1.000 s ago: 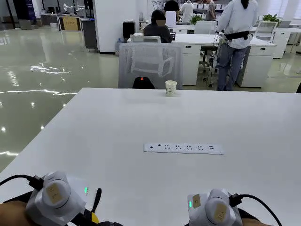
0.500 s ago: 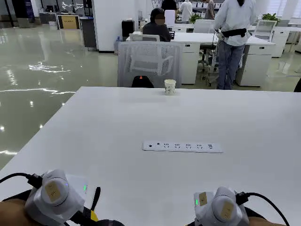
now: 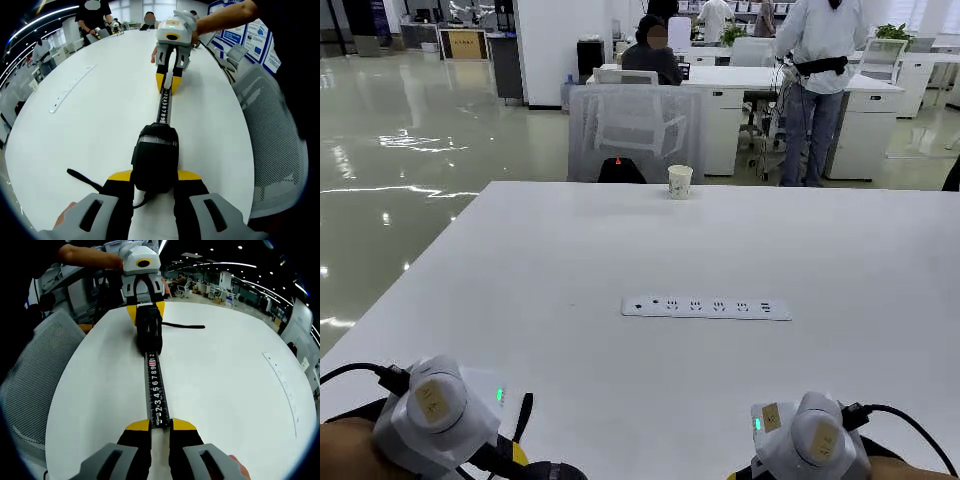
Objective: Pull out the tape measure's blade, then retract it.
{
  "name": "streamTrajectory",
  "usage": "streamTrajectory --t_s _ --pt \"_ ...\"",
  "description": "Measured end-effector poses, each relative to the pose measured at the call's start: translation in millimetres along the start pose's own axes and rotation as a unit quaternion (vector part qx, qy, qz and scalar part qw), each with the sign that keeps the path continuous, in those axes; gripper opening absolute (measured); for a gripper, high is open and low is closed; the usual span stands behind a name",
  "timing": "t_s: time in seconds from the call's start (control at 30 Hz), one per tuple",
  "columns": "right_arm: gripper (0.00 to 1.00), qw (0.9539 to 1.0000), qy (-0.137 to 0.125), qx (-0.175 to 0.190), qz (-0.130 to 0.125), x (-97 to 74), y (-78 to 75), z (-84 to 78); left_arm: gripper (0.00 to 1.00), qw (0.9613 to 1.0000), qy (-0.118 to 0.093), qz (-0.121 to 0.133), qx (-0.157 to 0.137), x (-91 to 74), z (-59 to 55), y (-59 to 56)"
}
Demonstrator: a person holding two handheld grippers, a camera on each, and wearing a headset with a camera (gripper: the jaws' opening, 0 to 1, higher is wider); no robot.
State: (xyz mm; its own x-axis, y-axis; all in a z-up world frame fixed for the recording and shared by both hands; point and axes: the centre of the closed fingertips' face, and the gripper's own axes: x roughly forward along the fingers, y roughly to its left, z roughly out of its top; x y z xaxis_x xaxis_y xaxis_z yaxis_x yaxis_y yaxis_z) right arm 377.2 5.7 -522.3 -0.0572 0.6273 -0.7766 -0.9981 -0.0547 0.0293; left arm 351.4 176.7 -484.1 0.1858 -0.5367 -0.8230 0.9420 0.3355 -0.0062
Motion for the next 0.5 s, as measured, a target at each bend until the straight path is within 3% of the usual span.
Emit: streamTrajectory --t_s 0.5 --pt "0.08 1.0 0.005 0.007 -0.003 -12.1 1.8 -13.7 0.25 1.0 0.002 0.0 0.004 0.1 0.2 -0.7"
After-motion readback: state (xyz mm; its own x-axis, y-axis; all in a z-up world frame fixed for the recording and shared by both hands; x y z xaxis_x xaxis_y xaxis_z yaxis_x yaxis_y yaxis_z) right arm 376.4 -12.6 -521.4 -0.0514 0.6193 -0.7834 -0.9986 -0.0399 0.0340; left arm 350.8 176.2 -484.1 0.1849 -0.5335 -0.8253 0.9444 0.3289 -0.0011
